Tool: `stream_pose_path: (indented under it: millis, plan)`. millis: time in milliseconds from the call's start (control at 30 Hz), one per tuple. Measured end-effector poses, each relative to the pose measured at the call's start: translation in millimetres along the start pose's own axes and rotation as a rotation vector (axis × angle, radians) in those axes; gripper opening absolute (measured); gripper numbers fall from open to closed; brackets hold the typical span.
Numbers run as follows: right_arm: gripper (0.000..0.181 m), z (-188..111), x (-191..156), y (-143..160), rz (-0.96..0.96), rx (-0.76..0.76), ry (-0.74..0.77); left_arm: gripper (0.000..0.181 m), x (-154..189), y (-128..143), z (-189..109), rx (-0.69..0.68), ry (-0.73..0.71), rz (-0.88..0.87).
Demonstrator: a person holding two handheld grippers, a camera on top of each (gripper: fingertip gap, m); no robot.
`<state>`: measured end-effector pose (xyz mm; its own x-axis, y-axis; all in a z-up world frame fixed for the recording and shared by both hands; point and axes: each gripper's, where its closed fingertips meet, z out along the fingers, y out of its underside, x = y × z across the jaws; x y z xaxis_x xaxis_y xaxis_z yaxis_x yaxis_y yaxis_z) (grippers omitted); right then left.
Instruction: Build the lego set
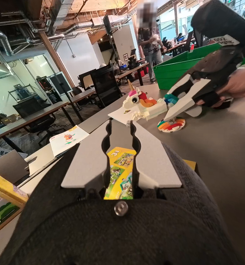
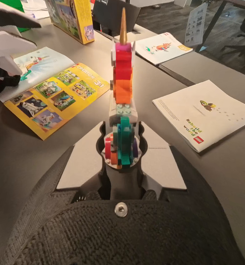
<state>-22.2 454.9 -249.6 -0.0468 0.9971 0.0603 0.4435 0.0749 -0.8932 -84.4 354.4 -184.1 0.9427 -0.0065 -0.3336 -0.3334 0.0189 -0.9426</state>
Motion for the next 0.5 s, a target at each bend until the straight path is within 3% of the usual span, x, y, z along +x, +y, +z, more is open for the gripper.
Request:
stream_pose_path:
  millis: [300, 400, 500]
  plan:
    - [0.075, -7, -4, 11, 0.045, -0.050, 0.030, 0.028, -1, -2, -1, 0.017, -0.006, 0.005]
    - [0.091, -22, -10, 13, 0.074, -0.042, 0.121, 0.035, -1, -6, -3, 0.038, -0.015, 0.008]
    - [0.096, -50, -25, 17, 0.046, 0.011, 0.249, 0.043, -3, -11, -5, 0.063, -0.035, 0.017]
